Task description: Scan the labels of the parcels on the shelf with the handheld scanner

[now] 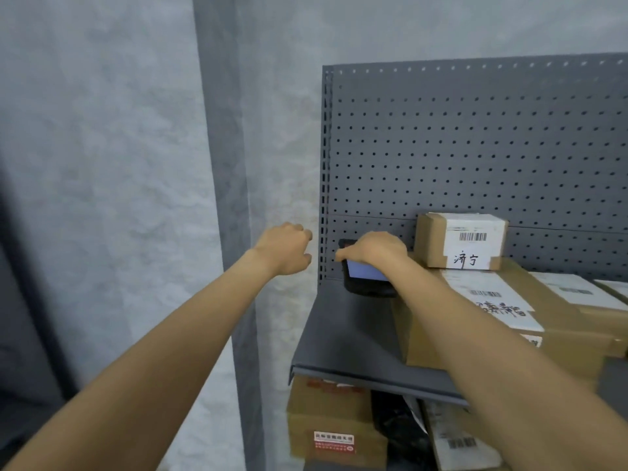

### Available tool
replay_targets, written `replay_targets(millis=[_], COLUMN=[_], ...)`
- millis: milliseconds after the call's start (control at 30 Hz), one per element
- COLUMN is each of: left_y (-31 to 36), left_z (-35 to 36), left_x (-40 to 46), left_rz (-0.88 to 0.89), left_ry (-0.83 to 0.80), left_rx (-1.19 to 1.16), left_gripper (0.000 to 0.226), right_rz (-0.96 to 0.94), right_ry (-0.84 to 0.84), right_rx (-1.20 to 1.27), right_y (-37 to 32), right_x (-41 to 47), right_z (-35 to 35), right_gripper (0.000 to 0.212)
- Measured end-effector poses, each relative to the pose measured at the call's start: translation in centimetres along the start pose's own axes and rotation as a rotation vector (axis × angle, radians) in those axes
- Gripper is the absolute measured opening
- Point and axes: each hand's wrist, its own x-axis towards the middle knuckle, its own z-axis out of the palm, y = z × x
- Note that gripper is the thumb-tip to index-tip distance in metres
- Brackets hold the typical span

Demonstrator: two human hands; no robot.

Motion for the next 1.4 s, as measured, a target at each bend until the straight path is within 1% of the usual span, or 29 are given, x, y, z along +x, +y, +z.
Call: replay_targets(millis=[100, 300, 600, 733, 967, 1067, 1233, 1400], left_y=[-0.2, -0.3, -0.8, -0.9, -0.5, 0.0, 0.7, 1.3], left_z=[1.3, 3.6, 6.1, 6.7, 6.9, 6.7, 6.1, 4.2], left_x=[-0.2, -0.6, -0.9, -0.8, -0.4, -0.1, 0.6, 2.6], left_rz=[0.004, 0.027, 0.037, 0.043, 0.056, 0.059, 0.061, 0.025], left_ry=[-0.018, -0.025, -0.044, -0.049, -0.058, -0.060, -0.071, -0.064], left_rx=[-0.008, -0.044, -0.056, -0.057, -0.069, -0.073, -0.076, -0.112], left_gripper=[0.043, 0.042, 0.042, 0.042, 0.042, 0.043, 0.042, 0.038], right_rz=[0.025, 0.099, 0.106, 0.132, 0.167, 0.154, 0.140, 0.075], right_ry=[-0.030, -0.083, -0.059, -0.046, -0.016, -0.005, -0.028, 0.093], right_rx=[-0.008, -0.012, -0.076, -0.105, -0.145, -0.157, -0.172, -0.125], right_y=[-0.7, -1.0, -0.9, -0.9, -1.2, -0.9, -0.6, 0.8], right_x=[0.6, 1.7, 2.5, 2.7, 3.0, 3.2, 2.7, 0.1], right_z=[2.1, 5.9, 8.8, 9.7, 10.1, 10.1, 9.9, 9.4], right_gripper=[0.073, 0.069, 0.056, 0.056, 0.059, 0.061, 0.080, 0.091])
